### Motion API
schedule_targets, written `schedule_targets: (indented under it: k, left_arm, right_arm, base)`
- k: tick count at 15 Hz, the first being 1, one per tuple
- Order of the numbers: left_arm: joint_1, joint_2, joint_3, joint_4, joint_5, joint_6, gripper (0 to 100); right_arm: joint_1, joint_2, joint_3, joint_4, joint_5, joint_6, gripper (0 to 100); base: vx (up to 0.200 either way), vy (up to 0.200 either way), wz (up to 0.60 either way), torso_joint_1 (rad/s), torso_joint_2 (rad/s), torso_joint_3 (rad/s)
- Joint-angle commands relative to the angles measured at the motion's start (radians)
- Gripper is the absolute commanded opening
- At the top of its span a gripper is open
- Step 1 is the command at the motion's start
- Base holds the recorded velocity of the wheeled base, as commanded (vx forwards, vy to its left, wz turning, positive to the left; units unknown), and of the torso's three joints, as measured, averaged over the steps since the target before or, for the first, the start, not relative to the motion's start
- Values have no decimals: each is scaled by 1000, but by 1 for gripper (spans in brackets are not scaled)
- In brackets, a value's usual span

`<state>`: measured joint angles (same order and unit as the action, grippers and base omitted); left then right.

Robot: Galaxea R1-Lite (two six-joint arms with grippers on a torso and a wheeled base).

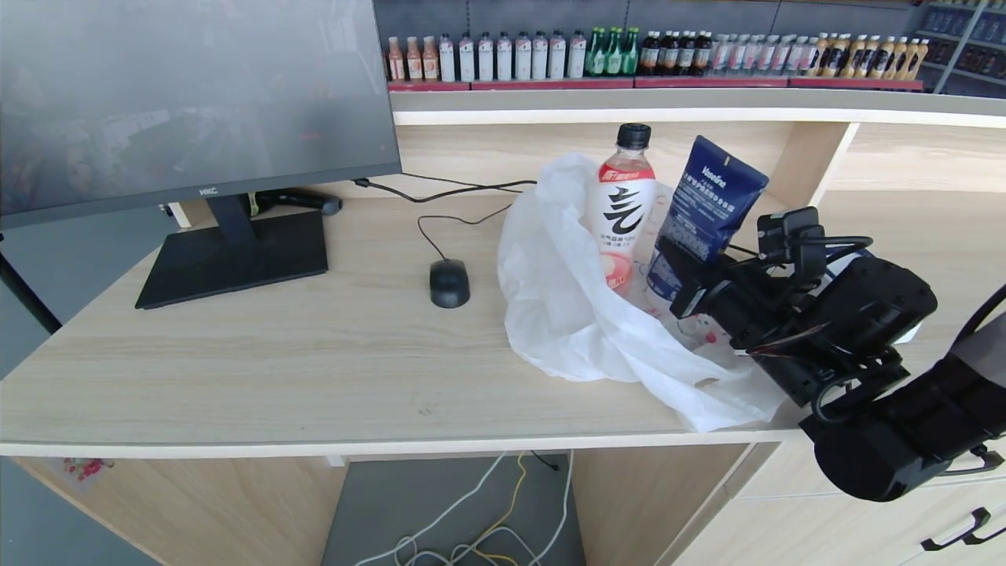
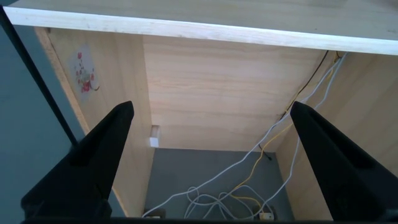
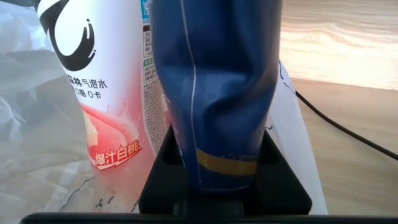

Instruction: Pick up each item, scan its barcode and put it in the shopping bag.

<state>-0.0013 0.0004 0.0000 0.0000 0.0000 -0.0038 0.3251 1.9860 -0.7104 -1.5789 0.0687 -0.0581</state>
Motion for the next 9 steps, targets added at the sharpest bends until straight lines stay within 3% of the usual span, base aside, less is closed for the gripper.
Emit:
schedule_targets:
  k: [1,9]
  left_arm:
    - [1,0,0,0,0,-1,100]
    - [0,0,0,0,0,-1,100]
  right_arm:
    - [2,13,3,8,0,0,0]
    - [6,14,16,8,0,-2,0]
  base:
    - [0,0,0,0,0,0]
    - [0,0,0,0,0,0]
